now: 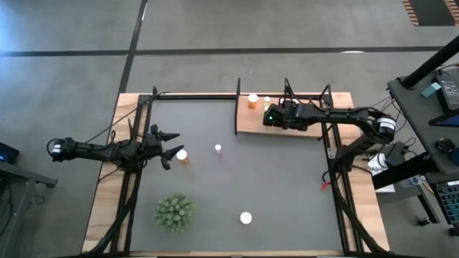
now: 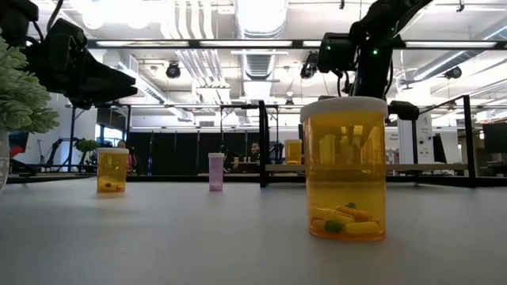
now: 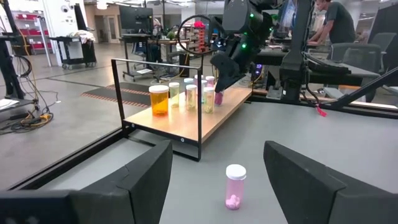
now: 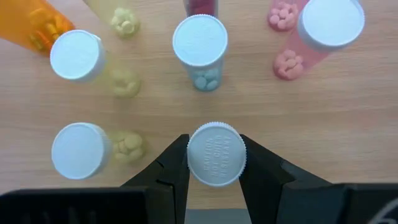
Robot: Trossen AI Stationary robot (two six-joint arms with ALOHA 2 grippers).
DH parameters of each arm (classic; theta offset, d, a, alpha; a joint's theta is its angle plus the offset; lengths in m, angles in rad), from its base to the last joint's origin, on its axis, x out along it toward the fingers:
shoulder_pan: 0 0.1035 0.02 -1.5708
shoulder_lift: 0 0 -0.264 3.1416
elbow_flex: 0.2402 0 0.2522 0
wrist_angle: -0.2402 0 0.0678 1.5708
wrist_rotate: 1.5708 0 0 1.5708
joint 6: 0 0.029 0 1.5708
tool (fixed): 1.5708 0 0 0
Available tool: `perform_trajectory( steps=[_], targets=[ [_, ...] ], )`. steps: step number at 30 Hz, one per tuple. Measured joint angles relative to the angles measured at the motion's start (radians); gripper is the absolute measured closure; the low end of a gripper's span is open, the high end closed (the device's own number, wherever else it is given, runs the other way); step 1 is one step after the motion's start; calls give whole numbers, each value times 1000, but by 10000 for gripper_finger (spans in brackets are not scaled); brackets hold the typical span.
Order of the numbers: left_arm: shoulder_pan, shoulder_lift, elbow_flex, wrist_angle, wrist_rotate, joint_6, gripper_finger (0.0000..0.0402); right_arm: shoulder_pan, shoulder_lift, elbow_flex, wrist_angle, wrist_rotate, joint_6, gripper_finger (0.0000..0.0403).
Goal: Pick and place medicine bottles onto shelf by color
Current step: Put the blue pill bottle on the shelf aligned with the other blue pill bottles
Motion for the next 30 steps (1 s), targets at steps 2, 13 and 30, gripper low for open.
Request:
perform_trajectory(
  steps=[2, 13, 30],
  targets=[
    [0, 0, 0, 0, 0, 0, 164, -1, 0, 0, 0, -6, -2, 298],
    [0, 0, 0, 0, 0, 0, 164, -1, 0, -1, 1, -13, -20, 293],
    [0, 0, 0, 0, 0, 0, 164, -1, 1, 14, -17, -22, -44, 219]
  ],
)
